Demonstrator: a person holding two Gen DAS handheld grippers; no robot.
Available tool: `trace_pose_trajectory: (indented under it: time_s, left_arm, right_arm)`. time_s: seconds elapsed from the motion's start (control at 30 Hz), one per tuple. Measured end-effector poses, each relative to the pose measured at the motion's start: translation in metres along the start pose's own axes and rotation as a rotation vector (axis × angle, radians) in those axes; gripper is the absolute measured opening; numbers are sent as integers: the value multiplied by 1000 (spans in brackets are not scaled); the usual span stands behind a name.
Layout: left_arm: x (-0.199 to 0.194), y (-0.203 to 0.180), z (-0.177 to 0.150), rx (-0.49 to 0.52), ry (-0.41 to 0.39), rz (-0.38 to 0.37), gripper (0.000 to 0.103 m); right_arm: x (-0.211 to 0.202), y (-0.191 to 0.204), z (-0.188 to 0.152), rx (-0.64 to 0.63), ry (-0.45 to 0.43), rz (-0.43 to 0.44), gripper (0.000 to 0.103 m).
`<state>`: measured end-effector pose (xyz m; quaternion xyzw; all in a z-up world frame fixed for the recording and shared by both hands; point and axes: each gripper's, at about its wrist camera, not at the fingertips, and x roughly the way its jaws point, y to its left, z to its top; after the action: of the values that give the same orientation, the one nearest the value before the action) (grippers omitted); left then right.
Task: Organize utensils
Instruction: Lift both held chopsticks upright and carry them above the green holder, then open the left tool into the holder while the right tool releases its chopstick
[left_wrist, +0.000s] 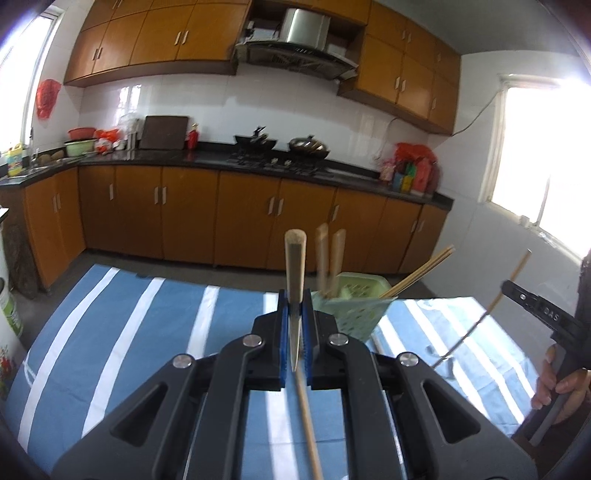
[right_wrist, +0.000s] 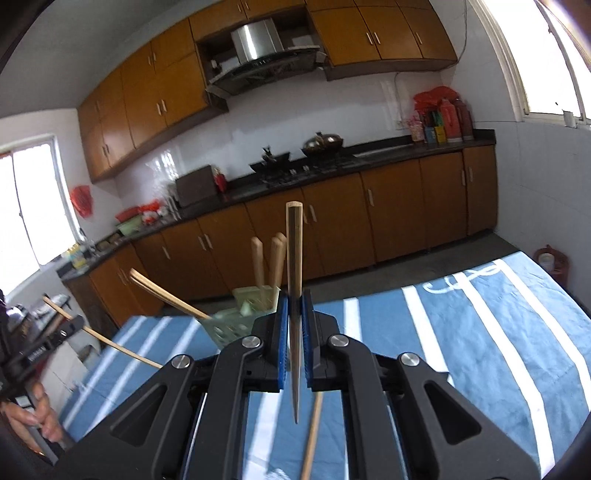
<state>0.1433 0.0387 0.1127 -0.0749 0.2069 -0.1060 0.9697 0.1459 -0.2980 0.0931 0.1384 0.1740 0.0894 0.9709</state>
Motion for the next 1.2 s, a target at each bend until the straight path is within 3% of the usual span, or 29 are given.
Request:
trace_pose_trajectory:
  time_s: [0.27,0.53,0.77,1.2]
  left_arm:
    - [-9,-41,42,36,-112,-77,8]
    - [10,-51,77,-15,-235,-44,8]
    - [41,-46,78,-33,-284,11,8]
    - [101,-34,51,-56,-173,11,8]
  right_arm:
    - [-9,43,38,-53,-159,74,8]
    - [19,56,56,-73,-276,32,8]
    - [62,51,52,-68,-235,5,8]
    - [97,45,28,-49,-135,-2,8]
